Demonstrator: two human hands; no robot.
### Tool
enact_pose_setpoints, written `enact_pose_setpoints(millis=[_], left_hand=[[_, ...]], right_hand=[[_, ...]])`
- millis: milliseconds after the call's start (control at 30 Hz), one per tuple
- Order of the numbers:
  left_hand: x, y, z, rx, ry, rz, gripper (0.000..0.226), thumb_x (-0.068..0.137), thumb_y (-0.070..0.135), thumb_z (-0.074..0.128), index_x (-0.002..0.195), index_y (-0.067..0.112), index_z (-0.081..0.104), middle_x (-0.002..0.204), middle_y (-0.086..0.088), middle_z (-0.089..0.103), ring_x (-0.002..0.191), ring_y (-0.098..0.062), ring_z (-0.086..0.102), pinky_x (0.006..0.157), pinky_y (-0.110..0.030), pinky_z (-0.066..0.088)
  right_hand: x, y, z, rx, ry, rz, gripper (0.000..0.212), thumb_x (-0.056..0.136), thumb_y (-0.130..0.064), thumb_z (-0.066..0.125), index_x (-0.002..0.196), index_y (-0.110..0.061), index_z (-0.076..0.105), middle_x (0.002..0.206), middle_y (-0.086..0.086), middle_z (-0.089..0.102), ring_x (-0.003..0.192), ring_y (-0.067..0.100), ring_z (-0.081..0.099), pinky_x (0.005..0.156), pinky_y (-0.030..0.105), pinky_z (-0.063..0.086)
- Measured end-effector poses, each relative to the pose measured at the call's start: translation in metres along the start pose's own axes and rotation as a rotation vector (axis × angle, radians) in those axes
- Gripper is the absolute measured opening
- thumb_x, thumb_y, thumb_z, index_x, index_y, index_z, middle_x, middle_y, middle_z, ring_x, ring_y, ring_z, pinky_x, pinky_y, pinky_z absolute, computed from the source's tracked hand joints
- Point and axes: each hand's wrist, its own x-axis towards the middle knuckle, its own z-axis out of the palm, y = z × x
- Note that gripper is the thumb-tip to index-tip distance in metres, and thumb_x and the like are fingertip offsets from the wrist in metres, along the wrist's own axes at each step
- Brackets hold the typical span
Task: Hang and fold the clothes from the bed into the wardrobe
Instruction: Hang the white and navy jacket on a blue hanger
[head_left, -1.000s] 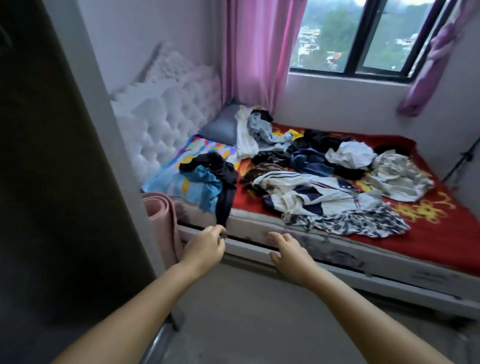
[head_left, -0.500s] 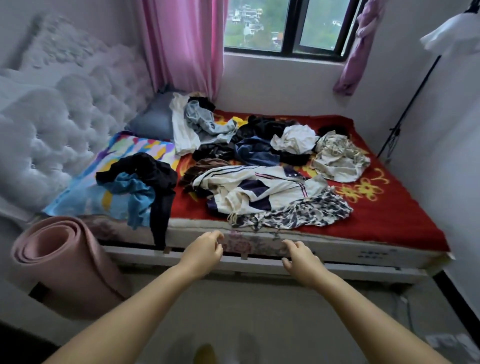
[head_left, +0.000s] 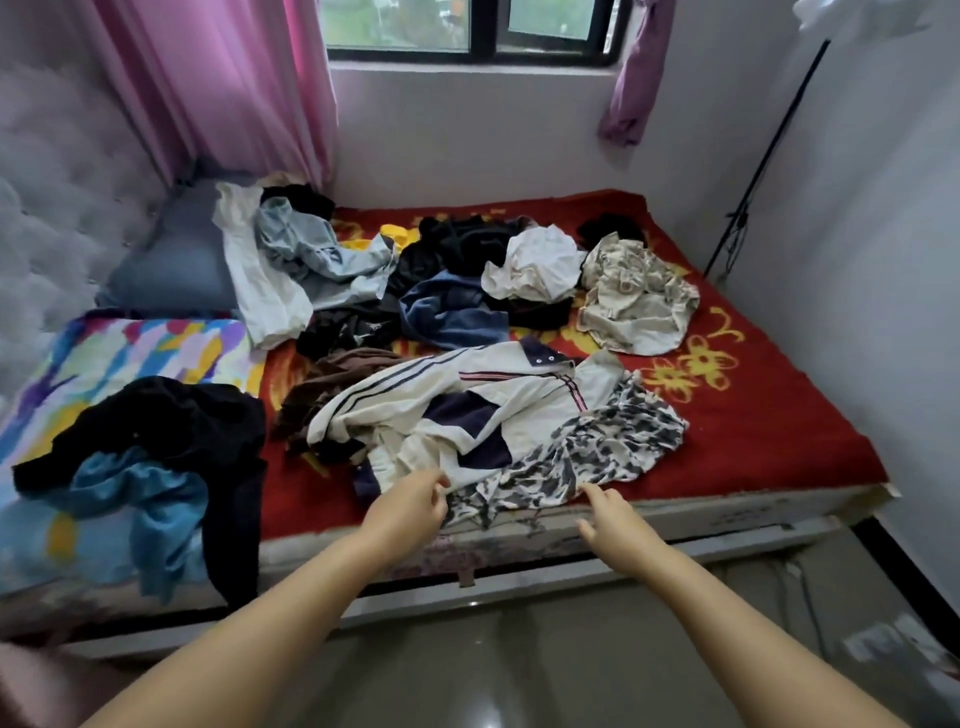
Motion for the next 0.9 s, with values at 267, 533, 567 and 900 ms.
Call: enact_pose_setpoints(millis=[267,533,567,900], left_hand=[[0.148,0.024,0.025,0.063,-0.181,-0.002,0.025,0.095,0.021,0.043,0.115,0.02,0.058,0.082,0.008,0.062,0.069,-0.011,0.058,0.066,-0.03,0.048],[0.401,0.083,0.097,-0.028,-0.347,-0.088,0.029,0.094,0.018,0.041,0.116,0.016,0.061,0.099,-0.002,0.063,0.078,-0.016,0.058,0.066,-0.024,0.042],[0.431,0.088,0.108,-0.039,-0.347,-0.106,0.029,0.094,0.017,0.042,0.115,0.014,0.061,0.103,-0.005,0.065,0.083,-0.019,0.059,0.068,-0.025,0.042],[0.661,0.088,0.2,-0.095,0.032,-0.416,0.063,0.097,0.045,0.041,0.147,0.012,0.02,0.144,-0.015,0.027,0.131,-0.033,0.031,0.095,-0.046,0.039]], right_hand=[[0.12,0.072,-0.034,0.136,-0.082,0.074,0.061,0.1,-0.027,0.045,0.152,-0.02,0.015,0.151,0.011,0.028,0.107,0.015,0.054,0.087,0.028,0.042],[0.346,0.165,-0.116,0.158,-0.08,0.139,0.05,0.101,-0.024,0.042,0.148,-0.012,0.028,0.139,0.013,0.045,0.112,0.022,0.053,0.083,0.028,0.043],[0.374,0.173,-0.124,0.165,-0.063,0.141,0.047,0.101,-0.023,0.041,0.145,-0.011,0.033,0.135,0.012,0.049,0.111,0.022,0.054,0.08,0.027,0.043],[0.61,0.213,-0.147,0.358,0.31,0.11,0.036,0.103,-0.018,0.031,0.132,-0.007,0.049,0.135,0.014,0.049,0.123,0.027,0.046,0.096,0.029,0.033]])
